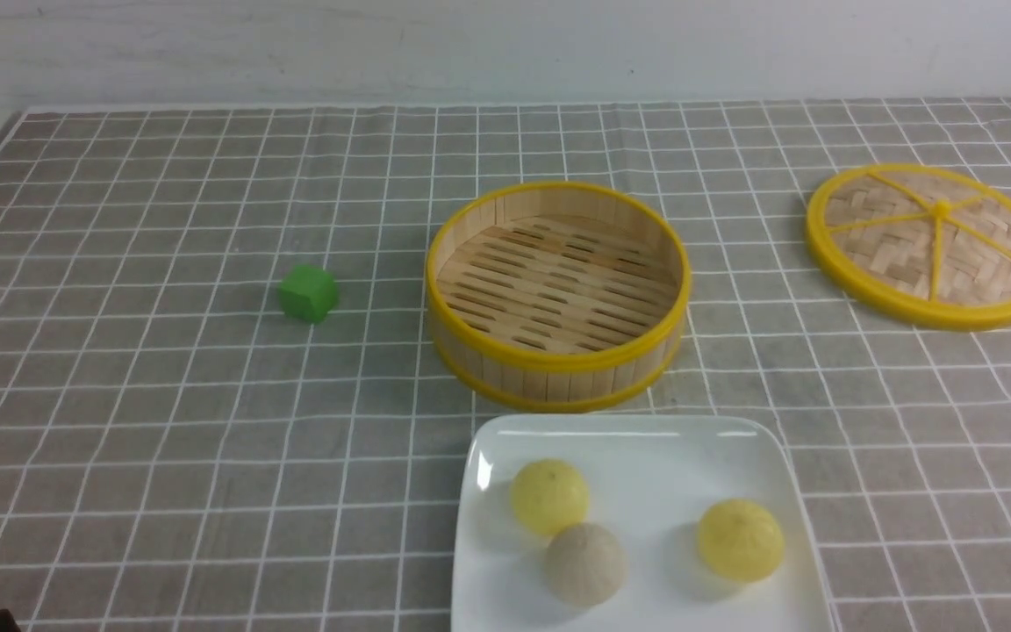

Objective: Put the steamed buns into the plate on the grey tablecloth.

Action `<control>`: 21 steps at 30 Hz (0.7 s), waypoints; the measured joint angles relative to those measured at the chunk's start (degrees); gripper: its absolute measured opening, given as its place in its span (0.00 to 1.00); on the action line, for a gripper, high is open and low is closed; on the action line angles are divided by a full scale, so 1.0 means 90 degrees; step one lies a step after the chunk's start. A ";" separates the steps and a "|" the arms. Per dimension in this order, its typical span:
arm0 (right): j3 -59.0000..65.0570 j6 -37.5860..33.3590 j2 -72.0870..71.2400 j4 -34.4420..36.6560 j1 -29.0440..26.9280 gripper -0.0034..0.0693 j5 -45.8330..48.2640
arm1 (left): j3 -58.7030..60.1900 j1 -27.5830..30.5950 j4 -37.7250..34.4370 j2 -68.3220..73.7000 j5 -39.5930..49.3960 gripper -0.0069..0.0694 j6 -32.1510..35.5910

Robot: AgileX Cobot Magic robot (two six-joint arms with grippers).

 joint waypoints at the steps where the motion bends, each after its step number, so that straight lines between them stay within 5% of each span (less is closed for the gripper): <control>1: 0.0000 0.0000 0.0000 0.0000 0.0000 0.23 0.0000 | 0.0000 0.0000 0.0000 0.0000 0.0000 0.18 0.0051; 21: 0.0000 0.0000 0.0000 0.0000 0.0000 0.25 0.0000 | -0.0010 0.0057 -0.0006 0.0000 0.0045 0.20 0.0124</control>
